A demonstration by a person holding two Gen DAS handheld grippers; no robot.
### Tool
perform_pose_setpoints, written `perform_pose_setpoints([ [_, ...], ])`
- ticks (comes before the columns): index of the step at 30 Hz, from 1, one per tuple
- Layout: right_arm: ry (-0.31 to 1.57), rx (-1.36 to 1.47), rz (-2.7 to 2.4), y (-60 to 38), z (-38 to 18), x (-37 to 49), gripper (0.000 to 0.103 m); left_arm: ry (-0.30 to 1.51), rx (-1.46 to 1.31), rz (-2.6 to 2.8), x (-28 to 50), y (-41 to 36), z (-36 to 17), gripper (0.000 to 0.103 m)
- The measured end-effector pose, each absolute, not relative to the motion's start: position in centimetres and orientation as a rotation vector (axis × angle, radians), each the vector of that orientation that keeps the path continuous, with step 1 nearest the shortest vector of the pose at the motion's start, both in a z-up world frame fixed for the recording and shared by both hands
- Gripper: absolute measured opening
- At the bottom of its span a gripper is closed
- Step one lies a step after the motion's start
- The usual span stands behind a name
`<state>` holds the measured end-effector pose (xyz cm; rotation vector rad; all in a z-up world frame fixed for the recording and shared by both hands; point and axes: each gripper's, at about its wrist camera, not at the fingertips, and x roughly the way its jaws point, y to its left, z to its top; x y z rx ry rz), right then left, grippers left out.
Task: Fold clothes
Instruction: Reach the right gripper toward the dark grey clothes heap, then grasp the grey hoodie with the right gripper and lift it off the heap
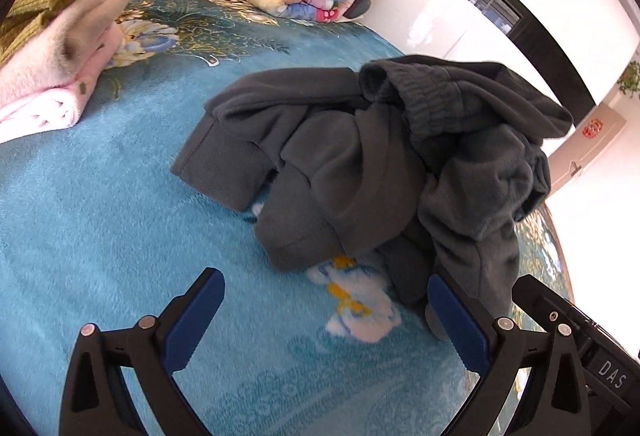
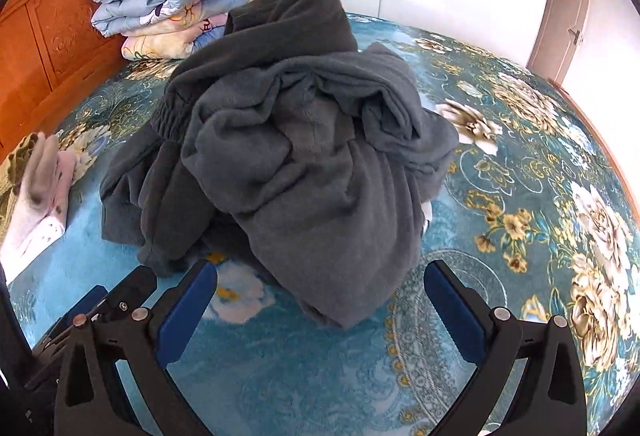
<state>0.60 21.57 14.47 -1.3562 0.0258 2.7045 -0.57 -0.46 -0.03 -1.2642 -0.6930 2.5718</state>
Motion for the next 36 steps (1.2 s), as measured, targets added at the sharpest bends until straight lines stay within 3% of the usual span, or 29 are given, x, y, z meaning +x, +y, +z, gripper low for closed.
perform_pose_setpoints([
  [6,-0.004,-1.364,2.714,20.5,10.4,0.7,0.103,-0.742,-1.265,2.566,-1.5,-1.5,-0.2,0.103],
  [18,-0.056,-1.370,2.713,19.0,10.6,-0.4,0.103,-0.828,-1.229,2.532,-2.4,-2.0,-0.5,0.103],
  [29,-0.596,-1.132,2.871,14.8,19.4,-5.9,0.103,-0.935,-1.171,2.474,-2.0,-2.8,-0.7,0.103],
  [36,-1.032,-1.326,2.621,11.8,15.2,-13.3,0.103,-0.933,-1.211,2.474,-1.9,-3.8,-0.8,0.103],
])
